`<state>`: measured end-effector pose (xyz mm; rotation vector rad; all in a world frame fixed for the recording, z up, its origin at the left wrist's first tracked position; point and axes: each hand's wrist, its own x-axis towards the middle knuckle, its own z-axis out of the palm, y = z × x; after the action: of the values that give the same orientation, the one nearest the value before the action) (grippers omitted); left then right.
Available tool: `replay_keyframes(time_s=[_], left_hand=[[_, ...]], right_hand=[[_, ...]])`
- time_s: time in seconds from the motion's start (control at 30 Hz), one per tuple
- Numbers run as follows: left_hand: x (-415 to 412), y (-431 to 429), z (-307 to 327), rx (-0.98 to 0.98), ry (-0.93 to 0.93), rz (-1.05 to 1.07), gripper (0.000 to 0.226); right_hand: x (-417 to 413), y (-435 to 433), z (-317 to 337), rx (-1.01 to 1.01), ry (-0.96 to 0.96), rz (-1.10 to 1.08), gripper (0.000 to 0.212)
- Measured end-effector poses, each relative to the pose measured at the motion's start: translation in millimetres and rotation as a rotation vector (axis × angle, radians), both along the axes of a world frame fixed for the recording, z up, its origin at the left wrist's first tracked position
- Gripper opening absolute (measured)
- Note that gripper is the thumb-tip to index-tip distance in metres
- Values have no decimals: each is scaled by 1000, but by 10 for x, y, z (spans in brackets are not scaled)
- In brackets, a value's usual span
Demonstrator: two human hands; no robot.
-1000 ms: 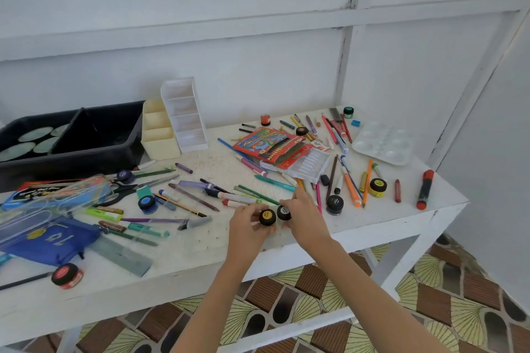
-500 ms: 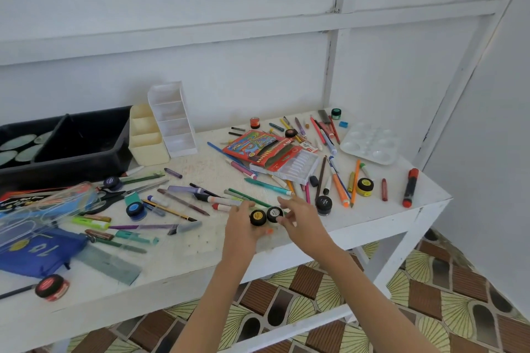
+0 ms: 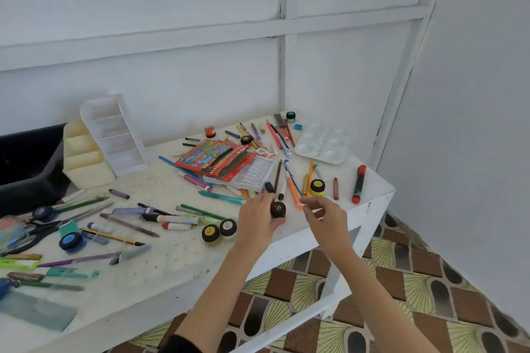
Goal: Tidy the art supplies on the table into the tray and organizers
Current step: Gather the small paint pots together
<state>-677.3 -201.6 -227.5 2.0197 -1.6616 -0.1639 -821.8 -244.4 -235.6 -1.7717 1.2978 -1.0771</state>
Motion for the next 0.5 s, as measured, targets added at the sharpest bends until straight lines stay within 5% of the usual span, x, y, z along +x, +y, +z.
replay_keyframes(time_s=[0.1,0.3,0.5], left_hand=[[-22,-128,-83,108,-117,2,53],[-110,-223,-118,39,-66,84,41],[-238,-327,-115,-206,258,98,36]], right_hand=[[-132,-114,-12,12,1,-11,18],[-216,-414,-84,-24,92,-8,20],[-165,-689,-119,-200,389,-53,37]])
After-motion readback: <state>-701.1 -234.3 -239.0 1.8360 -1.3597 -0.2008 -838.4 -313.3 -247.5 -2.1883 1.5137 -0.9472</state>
